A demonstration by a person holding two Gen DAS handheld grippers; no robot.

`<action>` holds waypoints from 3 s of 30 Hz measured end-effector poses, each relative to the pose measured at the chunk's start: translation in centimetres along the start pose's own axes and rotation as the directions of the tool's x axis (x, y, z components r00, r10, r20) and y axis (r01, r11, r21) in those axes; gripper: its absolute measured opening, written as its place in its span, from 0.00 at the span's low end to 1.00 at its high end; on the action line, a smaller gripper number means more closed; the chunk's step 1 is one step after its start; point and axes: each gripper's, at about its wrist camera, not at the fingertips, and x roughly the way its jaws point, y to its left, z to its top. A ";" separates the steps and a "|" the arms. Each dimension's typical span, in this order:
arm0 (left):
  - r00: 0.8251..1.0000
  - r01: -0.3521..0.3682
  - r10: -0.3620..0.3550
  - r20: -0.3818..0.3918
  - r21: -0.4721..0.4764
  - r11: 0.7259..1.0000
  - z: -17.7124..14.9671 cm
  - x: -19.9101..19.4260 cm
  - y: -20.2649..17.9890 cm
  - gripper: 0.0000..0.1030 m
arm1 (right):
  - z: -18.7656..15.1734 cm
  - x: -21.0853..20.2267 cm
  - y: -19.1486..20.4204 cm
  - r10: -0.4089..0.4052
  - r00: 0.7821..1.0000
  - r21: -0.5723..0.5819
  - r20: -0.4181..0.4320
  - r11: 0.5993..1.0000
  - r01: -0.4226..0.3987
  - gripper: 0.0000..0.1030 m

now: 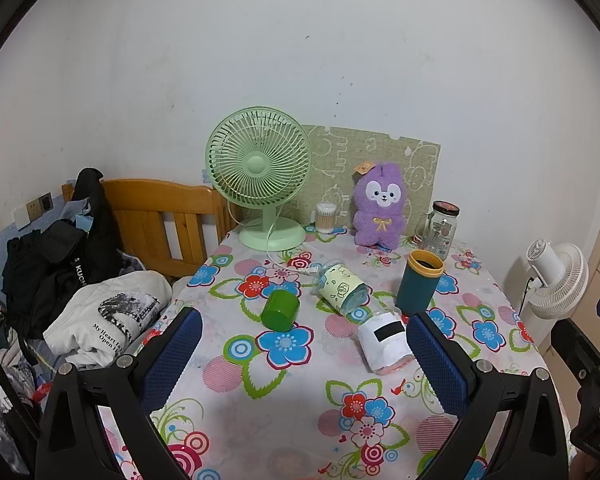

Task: Flip cup upside down
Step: 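Move the right tool toward the pale green paper cup, then close the right gripper around the pale green paper cup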

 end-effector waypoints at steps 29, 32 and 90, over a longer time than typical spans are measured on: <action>1.000 -0.001 0.001 -0.020 -0.008 1.000 -0.9 0.6 0.6 1.00 | -0.1 0.7 -0.1 0.011 1.000 0.003 -0.022 1.000 -0.011 1.00; 1.000 0.000 0.000 -0.029 -0.012 1.000 -0.8 0.7 0.7 1.00 | -0.1 1.0 -0.1 0.017 0.999 0.005 -0.031 1.000 -0.017 1.00; 0.879 -0.269 0.298 -0.373 0.130 0.954 2.2 26.9 5.6 1.00 | 0.9 38.5 10.1 0.218 0.747 -0.243 -0.628 0.857 -0.455 1.00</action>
